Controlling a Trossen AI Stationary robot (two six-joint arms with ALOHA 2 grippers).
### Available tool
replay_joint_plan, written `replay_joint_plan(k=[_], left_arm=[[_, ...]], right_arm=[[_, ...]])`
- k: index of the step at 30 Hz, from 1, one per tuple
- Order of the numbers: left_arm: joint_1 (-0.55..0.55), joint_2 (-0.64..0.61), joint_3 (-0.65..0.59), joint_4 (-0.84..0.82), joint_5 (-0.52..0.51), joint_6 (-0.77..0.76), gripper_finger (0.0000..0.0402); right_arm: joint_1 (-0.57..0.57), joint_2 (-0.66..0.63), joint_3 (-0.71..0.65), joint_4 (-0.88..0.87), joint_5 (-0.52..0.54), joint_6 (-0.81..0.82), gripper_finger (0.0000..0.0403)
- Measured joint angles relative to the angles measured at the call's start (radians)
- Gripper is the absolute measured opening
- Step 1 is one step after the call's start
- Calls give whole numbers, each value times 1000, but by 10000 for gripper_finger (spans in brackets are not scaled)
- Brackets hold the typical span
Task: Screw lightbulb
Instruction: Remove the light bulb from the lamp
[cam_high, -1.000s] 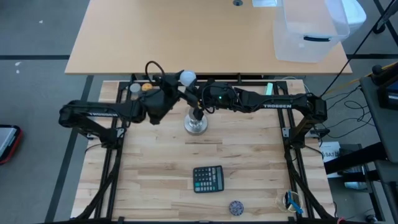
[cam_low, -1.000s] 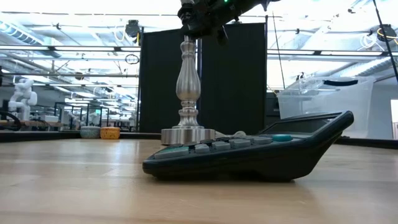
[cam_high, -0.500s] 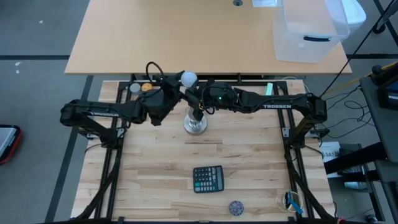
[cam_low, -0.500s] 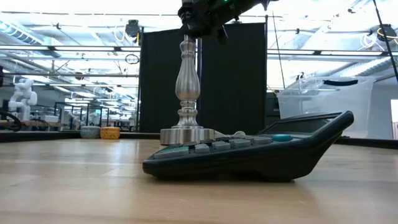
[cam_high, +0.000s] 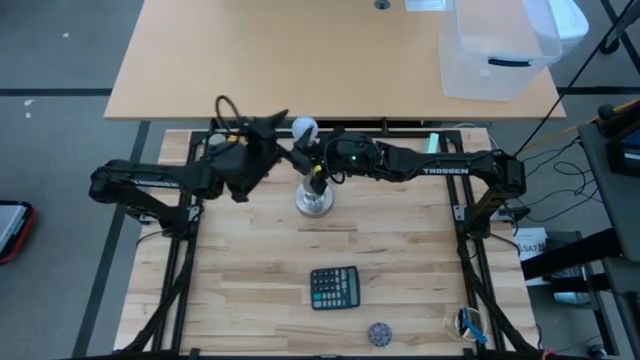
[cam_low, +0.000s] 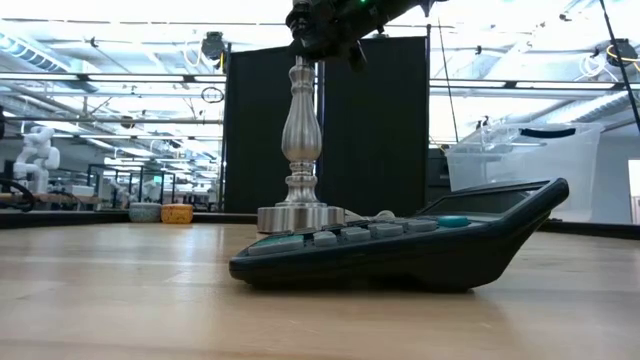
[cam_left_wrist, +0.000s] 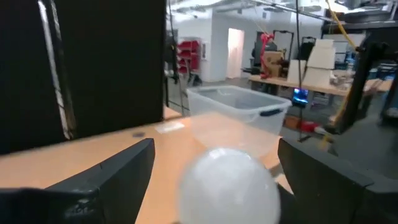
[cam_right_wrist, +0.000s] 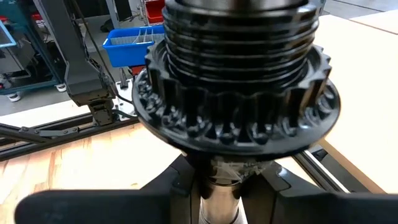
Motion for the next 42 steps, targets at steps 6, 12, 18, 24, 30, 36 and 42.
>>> replay_joint_plan(k=[6, 12, 18, 24, 30, 36, 42], left_arm=[[-18, -89, 3, -109, -57, 165, 348], [7, -124, 2, -562, 105, -189, 345], [18, -69, -123, -605, 243, -308, 332], [18, -30, -245, -509, 288, -389, 317], [29, 0, -349, -279, 320, -389, 311], [47, 14, -448, -50, 311, -362, 311], [73, 17, -479, -26, 315, -322, 311]], right_arm=[[0, 0, 0, 3, 0, 0, 71], [0, 0, 0, 7, -1, 0, 71], [0, 0, 0, 6, -1, 0, 71], [-1, 0, 0, 9, -1, 0, 71], [0, 1, 0, 13, 0, 0, 71], [0, 1, 0, 6, 18, 0, 71], [-2, 1, 0, 6, 16, -5, 71]])
